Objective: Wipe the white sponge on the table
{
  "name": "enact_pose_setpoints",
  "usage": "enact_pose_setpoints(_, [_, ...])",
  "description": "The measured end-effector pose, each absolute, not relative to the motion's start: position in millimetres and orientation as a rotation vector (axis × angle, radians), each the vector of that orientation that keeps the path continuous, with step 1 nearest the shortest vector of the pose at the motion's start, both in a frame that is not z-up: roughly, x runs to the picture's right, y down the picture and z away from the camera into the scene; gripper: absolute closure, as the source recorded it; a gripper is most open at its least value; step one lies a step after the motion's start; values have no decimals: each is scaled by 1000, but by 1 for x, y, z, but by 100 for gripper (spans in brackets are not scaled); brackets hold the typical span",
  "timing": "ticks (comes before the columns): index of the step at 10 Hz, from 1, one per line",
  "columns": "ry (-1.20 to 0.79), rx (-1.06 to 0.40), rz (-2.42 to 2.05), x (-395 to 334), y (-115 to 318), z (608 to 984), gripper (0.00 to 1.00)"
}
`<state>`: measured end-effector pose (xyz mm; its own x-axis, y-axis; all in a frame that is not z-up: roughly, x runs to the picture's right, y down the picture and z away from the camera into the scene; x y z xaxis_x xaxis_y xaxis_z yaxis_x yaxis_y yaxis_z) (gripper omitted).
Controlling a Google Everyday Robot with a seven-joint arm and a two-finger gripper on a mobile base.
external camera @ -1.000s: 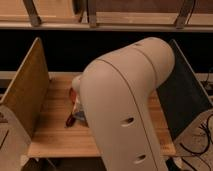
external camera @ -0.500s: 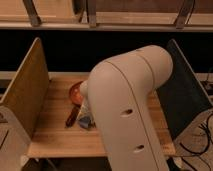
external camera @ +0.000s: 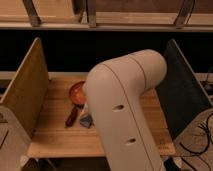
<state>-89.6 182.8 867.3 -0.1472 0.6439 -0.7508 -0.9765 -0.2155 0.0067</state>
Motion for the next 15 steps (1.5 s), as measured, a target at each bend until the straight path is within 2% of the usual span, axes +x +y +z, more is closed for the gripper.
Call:
enact_pose_setpoints(4, [552,-683,1580,-121,151,870,100])
enact_pose_setpoints(10, [543,-770,1515,-161,177,868,100])
enact_pose_setpoints(15, [672,-755,1529,-99,217,829,100])
